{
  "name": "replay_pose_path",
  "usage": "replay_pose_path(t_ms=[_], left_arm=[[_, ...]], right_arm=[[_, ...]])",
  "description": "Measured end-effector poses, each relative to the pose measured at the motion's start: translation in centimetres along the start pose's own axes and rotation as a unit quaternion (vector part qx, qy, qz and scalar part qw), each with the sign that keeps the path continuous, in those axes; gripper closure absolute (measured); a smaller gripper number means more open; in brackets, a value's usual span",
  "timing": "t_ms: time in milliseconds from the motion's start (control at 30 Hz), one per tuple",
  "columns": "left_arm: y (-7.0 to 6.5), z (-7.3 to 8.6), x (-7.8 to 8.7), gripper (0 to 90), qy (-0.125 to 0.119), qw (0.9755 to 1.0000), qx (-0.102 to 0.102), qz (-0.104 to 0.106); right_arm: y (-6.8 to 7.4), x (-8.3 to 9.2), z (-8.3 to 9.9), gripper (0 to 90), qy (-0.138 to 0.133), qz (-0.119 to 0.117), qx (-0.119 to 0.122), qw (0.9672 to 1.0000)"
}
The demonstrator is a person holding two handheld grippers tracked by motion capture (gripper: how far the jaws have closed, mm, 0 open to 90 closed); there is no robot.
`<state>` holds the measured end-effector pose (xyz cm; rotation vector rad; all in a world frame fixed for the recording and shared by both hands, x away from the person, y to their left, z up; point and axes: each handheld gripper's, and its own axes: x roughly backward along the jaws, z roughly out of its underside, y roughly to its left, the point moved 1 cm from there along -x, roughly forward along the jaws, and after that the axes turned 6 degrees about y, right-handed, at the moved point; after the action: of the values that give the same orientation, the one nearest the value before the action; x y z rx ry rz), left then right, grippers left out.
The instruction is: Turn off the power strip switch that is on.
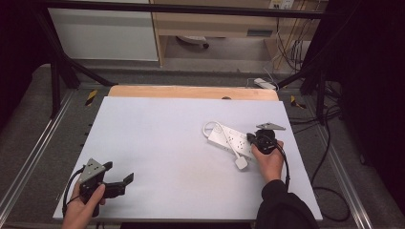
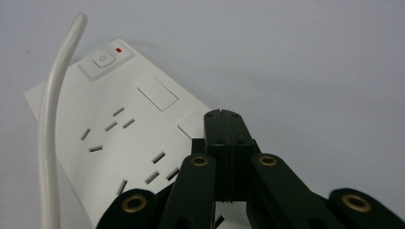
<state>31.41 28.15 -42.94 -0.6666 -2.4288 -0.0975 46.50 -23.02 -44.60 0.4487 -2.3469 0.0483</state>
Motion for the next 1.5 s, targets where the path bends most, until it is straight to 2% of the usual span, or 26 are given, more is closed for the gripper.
replay_pose_path(t_ms=[133, 400, 867, 933, 1300, 1500], left_arm=[[0.0, 0.0, 0.0, 6.8, 0.0, 1.0, 0.0, -0.001], [0.0, 0.0, 0.0, 6.8, 0.0, 1.0, 0.0, -0.001], [0.0, 0.0, 0.0, 6.8, 0.0, 1.0, 0.0, -0.002], [0.0, 0.0, 0.0, 6.8, 0.0, 1.0, 0.0, -0.002], [0.0, 0.0, 0.0, 6.8, 0.002, 1.0, -0.001, -0.001], [0.0, 0.0, 0.0, 6.8, 0.002, 1.0, -0.002, -0.002]], right_arm=[[0.0, 0.0, 0.0, 90.0, -0.004, -0.005, -0.004, 1.0], [0.5, 0.2, -0.2, 90.0, -0.02, -0.007, 0.004, 0.9998], [0.9, 0.4, -0.7, 89.5, -0.026, -0.022, -0.004, 0.9994], [1.0, 0.4, -0.7, 88.9, -0.025, -0.026, -0.008, 0.9993], [1.7, 0.5, -1.4, 82.0, -0.022, -0.035, 0.005, 0.9991], [1.9, 0.6, -1.7, 77.3, -0.023, -0.039, 0.0, 0.999]])
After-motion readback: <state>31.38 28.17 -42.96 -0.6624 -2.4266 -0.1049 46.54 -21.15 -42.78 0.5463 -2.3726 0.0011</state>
